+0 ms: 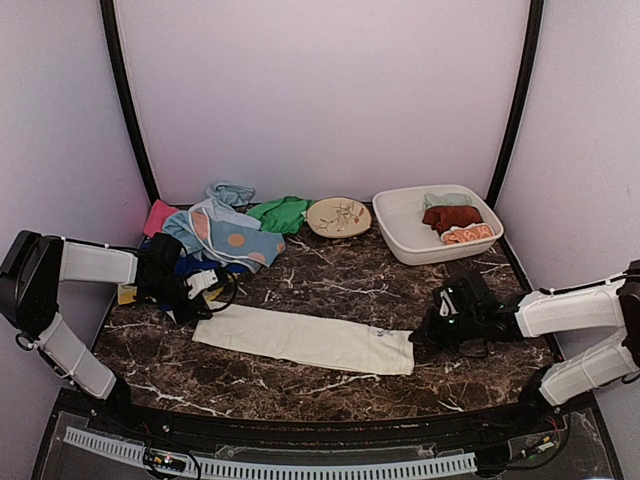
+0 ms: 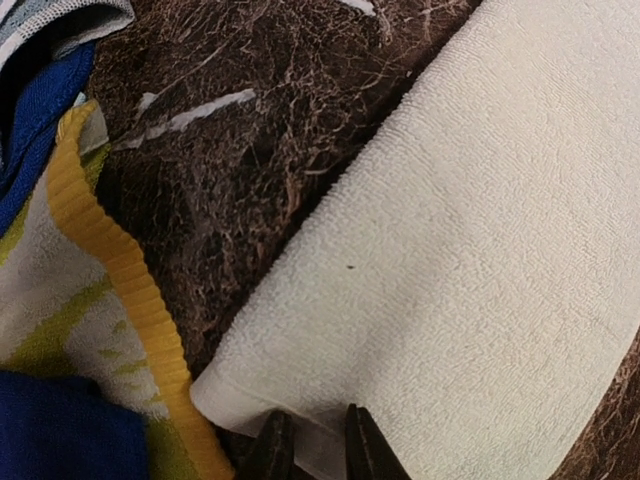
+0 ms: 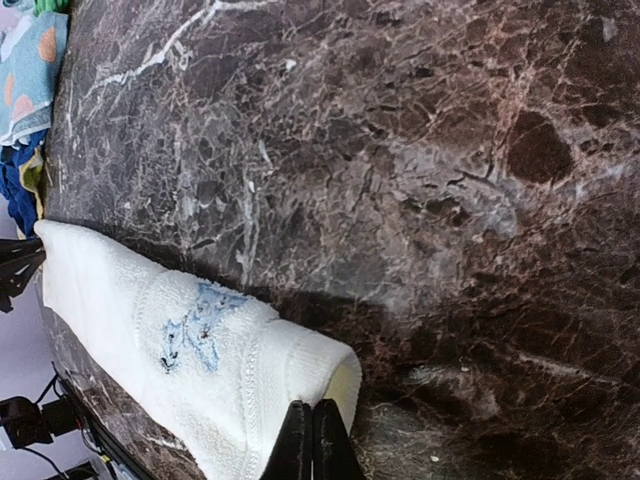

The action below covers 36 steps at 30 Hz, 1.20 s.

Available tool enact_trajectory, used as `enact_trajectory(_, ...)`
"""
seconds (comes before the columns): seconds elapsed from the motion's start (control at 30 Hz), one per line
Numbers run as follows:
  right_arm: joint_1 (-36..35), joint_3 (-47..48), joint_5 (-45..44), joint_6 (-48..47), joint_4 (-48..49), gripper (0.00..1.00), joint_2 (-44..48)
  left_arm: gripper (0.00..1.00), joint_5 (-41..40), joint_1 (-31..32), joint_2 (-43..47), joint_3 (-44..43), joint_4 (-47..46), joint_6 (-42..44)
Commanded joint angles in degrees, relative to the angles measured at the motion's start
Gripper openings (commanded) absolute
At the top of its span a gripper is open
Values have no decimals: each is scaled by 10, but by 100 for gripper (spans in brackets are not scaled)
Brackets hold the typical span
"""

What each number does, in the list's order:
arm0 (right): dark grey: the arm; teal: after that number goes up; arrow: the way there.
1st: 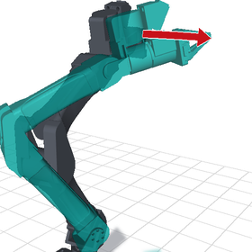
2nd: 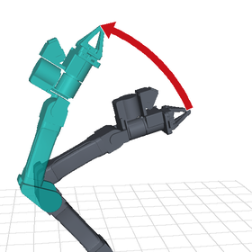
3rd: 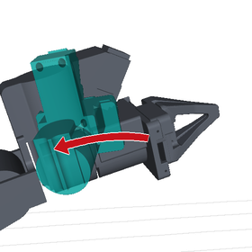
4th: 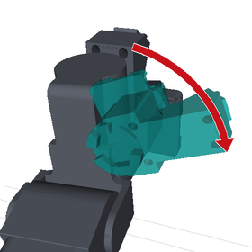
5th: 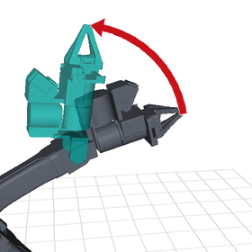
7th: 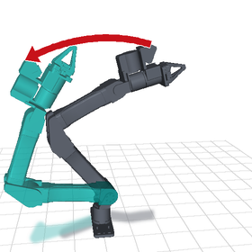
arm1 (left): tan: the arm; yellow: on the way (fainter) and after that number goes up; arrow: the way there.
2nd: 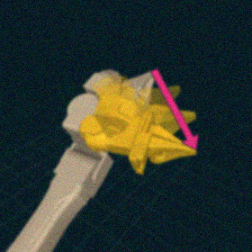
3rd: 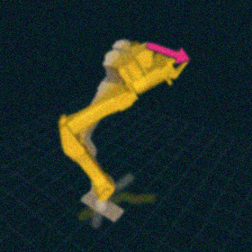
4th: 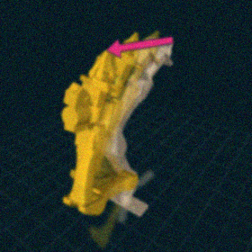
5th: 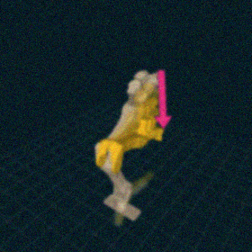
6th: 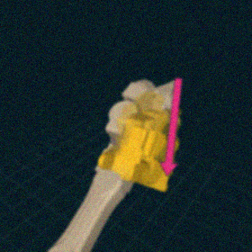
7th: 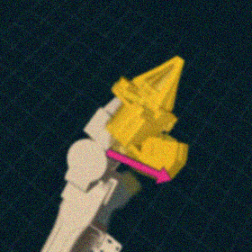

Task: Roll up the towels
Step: Smooth out the towel at the center of the board.

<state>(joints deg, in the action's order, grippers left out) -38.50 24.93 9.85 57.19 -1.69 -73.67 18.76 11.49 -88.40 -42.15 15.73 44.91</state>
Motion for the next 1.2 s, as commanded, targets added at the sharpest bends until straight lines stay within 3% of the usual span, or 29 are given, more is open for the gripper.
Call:
enact_trajectory(0.0, 20, -15, 11, 22, 55, 0, 29, 20, -19, 1, -1, 12, -9, 12)
enact_trajectory(0.23, 47, -26, -5, 28, 66, 0, 56, 19, -33, 1, 0, 21, -17, 26)
enact_trajectory(0.37, 49, -3, -13, 1, 48, 0, 15, 19, -32, 1, 1, 20, -16, 30)
enact_trajectory(0.43, 49, 18, -26, -16, 20, 21, -13, 19, -29, 1, 2, 18, -13, 28)
enact_trajectory(0.53, 46, 65, -92, -56, -83, 26, -27, 19, -21, 1, 7, 8, -4, 25)
enact_trajectory(0.67, 32, 119, -180, -79, -148, 31, 33, 24, -12, 1, 23, -12, 19, 21)
enact_trajectory(0.77, 12, 126, -131, -81, -106, 28, 42, 30, 11, 1, 40, -38, 51, 10)
enact_trajectory(0.93, -34, 109, -10, -52, 32, 18, -58, 34, 70, 2, 56, -72, 100, -10)
enact_trajectory(1.17, -35, 65, 7, -22, 105, 15, -139, 34, 64, 10, 48, -33, 79, -7)
